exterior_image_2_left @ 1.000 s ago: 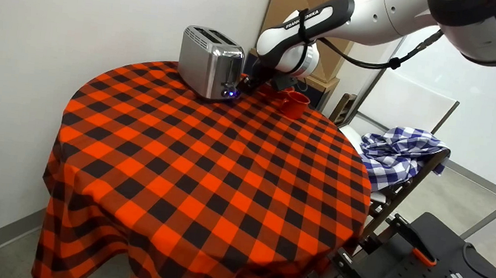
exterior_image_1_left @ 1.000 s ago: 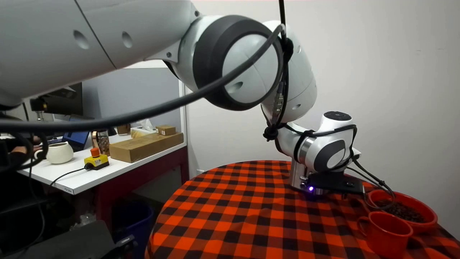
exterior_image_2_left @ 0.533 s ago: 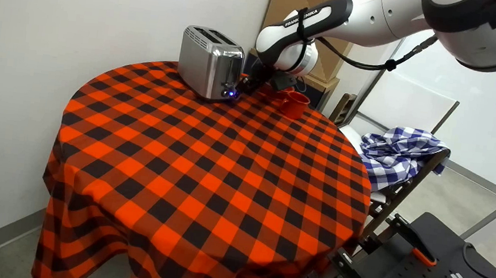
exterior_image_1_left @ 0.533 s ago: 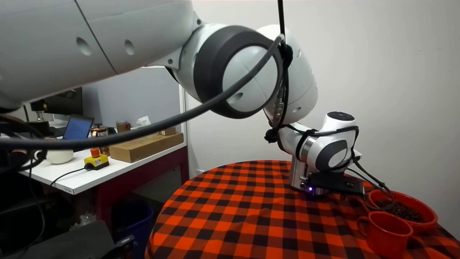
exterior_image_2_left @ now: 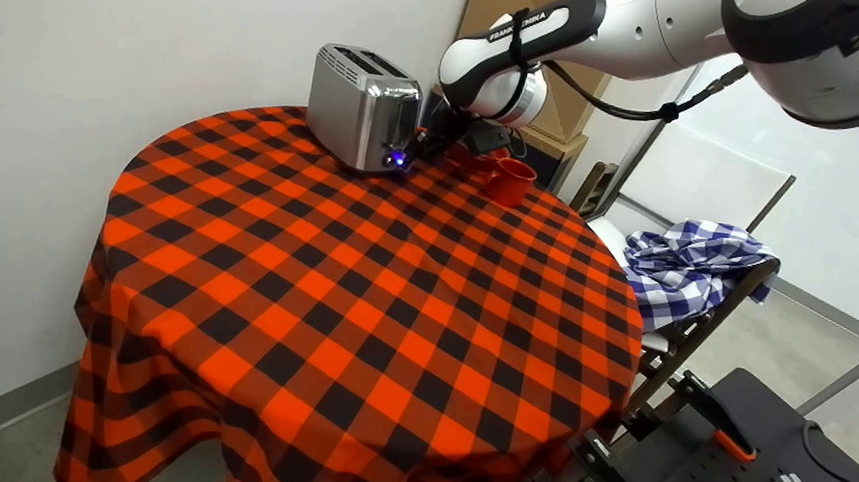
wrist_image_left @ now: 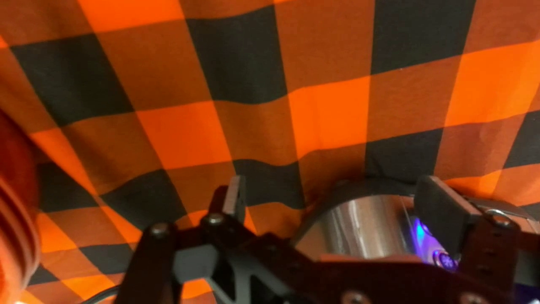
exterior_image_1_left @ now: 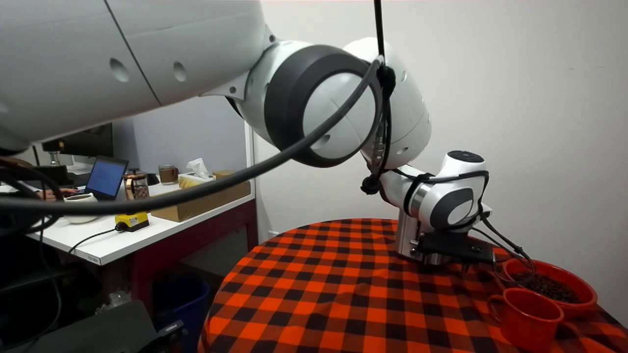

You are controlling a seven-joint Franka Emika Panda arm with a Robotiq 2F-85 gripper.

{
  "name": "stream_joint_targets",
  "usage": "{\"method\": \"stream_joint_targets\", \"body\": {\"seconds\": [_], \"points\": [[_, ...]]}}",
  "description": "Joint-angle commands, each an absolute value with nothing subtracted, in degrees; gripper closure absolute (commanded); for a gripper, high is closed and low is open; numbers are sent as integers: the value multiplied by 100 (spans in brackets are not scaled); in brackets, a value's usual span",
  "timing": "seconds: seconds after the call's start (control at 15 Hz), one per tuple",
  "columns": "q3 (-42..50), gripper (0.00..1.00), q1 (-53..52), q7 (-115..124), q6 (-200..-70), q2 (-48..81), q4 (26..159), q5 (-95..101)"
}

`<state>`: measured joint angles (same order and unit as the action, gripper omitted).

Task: Press the button on her toaster

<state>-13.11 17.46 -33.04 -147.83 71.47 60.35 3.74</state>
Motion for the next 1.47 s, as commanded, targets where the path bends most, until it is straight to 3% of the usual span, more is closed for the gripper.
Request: {"method": "stream_joint_targets", "body": {"seconds": [0.0, 0.87, 1.4], "points": [[-1086, 0, 1495, -3334, -15299, 7404, 5673, 343], [-1495, 0, 1589, -3730, -16162, 7271, 6029, 340], [-1808, 0, 1807, -3897, -13824, 6852, 6021, -81]]}}
